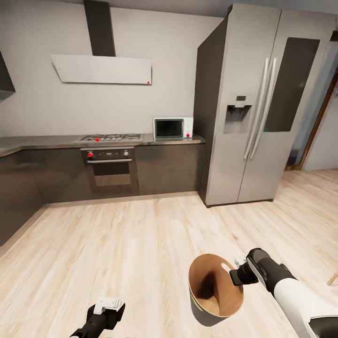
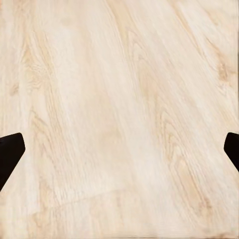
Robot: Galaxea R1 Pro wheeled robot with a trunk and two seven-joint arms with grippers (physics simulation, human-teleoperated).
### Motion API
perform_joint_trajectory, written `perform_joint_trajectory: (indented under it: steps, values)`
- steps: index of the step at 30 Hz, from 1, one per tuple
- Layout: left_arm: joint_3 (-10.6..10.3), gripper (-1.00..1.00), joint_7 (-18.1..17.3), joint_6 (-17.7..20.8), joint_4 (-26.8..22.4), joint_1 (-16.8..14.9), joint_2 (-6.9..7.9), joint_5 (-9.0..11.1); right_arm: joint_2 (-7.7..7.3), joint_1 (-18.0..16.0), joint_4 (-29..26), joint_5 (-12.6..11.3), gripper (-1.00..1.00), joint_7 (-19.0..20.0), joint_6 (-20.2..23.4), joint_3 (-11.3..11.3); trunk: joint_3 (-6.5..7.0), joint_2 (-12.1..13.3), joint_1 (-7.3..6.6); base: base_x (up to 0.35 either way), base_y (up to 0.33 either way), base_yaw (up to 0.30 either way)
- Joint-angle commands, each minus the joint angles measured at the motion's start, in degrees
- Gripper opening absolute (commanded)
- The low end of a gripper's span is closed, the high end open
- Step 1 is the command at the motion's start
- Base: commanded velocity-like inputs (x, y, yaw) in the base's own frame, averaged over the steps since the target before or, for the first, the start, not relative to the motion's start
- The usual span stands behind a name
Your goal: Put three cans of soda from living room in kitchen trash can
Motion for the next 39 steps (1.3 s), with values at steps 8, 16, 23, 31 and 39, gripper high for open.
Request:
perform_joint_trajectory:
  steps: [8, 16, 23, 31, 39]
  values:
    - [0.0, 1.0, 0.0, -0.1, -0.1, 0.0, 0.0, 0.1, 0.15, 0.0, 0.0, -1.1, -1.0, 0.3, 0.2, -0.1, 0.0, 0.0, 0.0, -0.16, 0.261, -0.187]
    - [-0.2, 1.0, 0.0, -0.2, 0.0, 0.0, 0.0, 0.1, 0.27, 0.0, 0.0, -1.2, -1.0, 0.3, 0.2, -0.7, -0.47, 0.0, 0.0, -0.025, 0.037, -0.075]
    - [-0.2, 1.0, 0.1, -0.2, 0.0, 0.0, 0.0, 0.0, 0.28, 0.0, 0.0, -1.1, -1.0, 0.3, 0.2, -2.3, -0.99, 0.0, 0.0, -0.001, -0.19, -0.14]
    - [-0.2, 1.0, 0.1, -0.2, 0.0, 0.0, 0.0, 0.0, 0.28, 0.0, 0.0, -1.1, -1.0, 0.3, 0.2, -2.5, -1.6, 0.0, 0.0, 0.0, -0.283, -0.144]
    - [-0.2, 1.0, 0.4, -2.4, 0.0, 0.0, 0.0, -0.1, 0.27, 0.0, 0.0, -1.1, -1.0, 0.3, 0.2, -2.6, -2.21, 0.0, 0.0, 0.0, -0.126, -0.145]
